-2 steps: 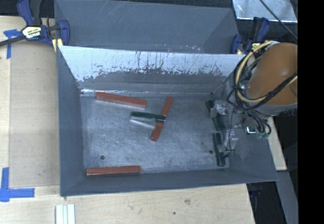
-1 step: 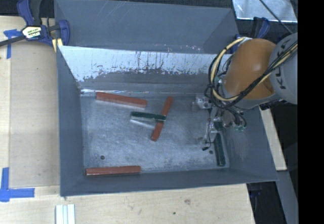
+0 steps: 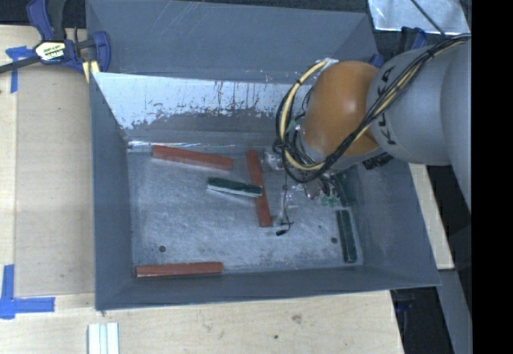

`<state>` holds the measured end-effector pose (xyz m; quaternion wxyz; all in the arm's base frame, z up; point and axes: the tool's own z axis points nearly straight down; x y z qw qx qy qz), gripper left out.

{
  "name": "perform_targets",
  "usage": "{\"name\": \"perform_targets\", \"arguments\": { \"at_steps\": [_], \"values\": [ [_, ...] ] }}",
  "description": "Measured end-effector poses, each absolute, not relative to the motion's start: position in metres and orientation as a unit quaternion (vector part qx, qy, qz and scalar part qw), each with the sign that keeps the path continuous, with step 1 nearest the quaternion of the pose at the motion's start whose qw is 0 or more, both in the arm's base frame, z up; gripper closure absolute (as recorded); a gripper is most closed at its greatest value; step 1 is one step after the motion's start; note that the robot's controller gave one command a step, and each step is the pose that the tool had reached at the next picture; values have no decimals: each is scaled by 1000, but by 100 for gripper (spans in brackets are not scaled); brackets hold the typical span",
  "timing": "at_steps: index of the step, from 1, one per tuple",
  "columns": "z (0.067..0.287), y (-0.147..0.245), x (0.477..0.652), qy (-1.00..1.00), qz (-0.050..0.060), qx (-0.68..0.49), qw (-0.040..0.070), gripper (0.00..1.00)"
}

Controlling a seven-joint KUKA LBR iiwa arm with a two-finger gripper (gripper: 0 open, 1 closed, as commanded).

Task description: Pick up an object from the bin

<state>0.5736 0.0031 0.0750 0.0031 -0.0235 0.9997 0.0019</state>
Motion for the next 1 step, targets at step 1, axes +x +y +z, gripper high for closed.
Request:
{"name": "perform_targets", "arguments": {
  "at_steps": [1],
  "values": [
    [70, 54, 585, 947, 0, -323, 4, 0]
  ]
}}
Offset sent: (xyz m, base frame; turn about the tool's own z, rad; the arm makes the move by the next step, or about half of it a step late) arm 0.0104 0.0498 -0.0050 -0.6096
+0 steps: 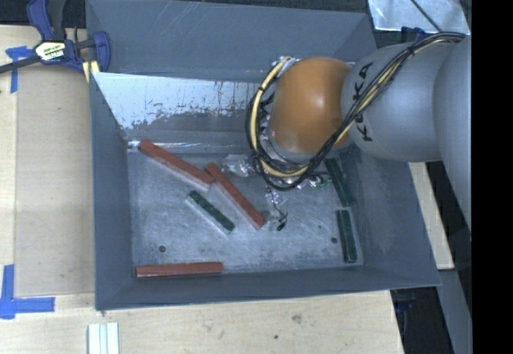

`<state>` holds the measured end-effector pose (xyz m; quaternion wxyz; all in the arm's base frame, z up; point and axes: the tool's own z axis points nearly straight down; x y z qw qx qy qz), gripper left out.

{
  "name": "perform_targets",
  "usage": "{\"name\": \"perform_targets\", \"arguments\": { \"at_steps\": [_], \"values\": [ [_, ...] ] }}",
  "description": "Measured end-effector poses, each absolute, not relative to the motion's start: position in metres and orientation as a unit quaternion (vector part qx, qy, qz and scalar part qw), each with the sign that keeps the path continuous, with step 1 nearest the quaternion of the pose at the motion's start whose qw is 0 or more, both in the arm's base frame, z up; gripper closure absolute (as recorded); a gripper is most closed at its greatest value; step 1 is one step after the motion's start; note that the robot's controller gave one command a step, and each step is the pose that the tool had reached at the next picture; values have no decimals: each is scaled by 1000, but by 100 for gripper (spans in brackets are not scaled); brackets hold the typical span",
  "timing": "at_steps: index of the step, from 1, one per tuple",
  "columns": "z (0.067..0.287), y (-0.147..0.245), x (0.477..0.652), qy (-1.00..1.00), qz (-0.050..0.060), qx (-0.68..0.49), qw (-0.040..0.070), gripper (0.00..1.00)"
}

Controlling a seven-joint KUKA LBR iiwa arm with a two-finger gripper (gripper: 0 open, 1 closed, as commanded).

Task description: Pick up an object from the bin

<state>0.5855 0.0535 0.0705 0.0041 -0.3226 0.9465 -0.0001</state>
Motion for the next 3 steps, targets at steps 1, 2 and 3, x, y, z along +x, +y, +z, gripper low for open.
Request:
{"name": "perform_targets", "arguments": {
  "at_steps": [1, 2, 3],
  "values": [
    [127, 103, 617, 926, 0, -377, 2, 0],
    [69, 149, 619, 918, 2, -397, 1, 0],
    [93, 203, 616, 922, 1, -388, 4, 0]
  ]
}}
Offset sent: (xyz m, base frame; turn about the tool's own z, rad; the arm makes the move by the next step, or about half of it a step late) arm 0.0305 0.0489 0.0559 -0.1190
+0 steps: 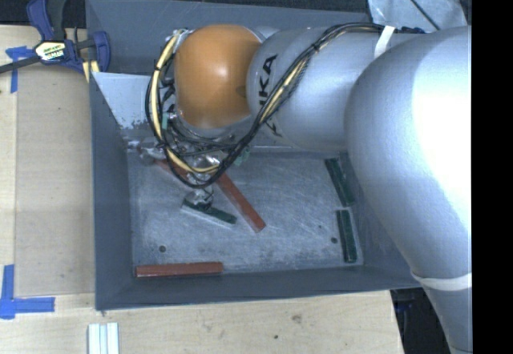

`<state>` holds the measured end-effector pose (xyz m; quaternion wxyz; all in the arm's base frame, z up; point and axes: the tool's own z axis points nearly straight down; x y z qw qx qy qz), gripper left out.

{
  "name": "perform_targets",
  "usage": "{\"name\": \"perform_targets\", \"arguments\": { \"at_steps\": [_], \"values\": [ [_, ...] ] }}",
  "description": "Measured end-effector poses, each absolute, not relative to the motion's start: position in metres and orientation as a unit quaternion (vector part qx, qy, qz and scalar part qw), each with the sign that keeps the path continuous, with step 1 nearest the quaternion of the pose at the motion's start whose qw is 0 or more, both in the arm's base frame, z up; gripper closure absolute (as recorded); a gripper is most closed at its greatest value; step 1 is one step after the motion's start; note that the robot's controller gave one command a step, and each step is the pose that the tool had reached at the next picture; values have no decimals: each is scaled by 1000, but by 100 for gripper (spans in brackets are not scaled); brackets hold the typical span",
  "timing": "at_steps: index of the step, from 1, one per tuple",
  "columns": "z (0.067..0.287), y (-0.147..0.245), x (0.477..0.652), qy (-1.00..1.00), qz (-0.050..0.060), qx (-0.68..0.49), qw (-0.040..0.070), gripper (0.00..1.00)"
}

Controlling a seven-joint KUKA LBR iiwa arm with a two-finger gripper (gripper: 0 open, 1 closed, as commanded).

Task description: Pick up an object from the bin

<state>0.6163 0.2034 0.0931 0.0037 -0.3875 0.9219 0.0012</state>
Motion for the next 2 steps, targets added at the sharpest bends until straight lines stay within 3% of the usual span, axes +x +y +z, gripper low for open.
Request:
{"name": "perform_targets", "arguments": {
  "at_steps": [1, 2],
  "values": [
    [77, 164, 623, 926, 1, -377, 2, 0],
    [78, 165, 624, 926, 1, -377, 4, 100]
  ]
}}
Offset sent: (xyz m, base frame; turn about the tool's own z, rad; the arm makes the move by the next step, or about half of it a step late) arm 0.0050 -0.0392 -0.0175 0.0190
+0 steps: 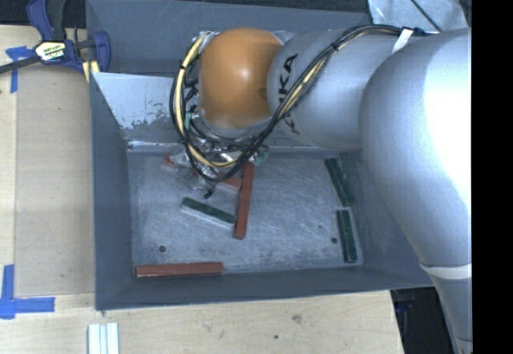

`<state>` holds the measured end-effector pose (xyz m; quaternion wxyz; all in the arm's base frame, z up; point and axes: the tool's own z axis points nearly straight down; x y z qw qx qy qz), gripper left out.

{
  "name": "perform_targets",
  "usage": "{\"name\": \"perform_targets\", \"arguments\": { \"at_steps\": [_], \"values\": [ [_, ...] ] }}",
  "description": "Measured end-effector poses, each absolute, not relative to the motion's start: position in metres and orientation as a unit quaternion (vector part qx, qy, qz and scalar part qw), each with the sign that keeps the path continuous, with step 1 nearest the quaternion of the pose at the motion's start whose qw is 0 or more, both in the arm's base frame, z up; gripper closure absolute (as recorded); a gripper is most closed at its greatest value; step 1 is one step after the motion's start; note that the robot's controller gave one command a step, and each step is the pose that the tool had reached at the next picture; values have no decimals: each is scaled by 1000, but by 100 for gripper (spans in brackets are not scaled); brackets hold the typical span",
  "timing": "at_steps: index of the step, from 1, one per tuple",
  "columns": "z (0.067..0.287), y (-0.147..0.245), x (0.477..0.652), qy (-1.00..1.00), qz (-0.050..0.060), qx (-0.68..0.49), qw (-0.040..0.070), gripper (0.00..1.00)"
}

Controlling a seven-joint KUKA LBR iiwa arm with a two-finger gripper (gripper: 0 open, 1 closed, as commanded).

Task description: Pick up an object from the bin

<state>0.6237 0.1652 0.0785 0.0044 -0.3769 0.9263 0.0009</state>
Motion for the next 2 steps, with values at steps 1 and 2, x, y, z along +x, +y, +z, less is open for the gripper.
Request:
{"name": "perform_targets", "arguments": {
  "at_steps": [1, 2],
  "values": [
    [76, 164, 622, 926, 0, -377, 2, 0],
    [83, 114, 575, 977, 0, -212, 0, 0]
  ]
}}
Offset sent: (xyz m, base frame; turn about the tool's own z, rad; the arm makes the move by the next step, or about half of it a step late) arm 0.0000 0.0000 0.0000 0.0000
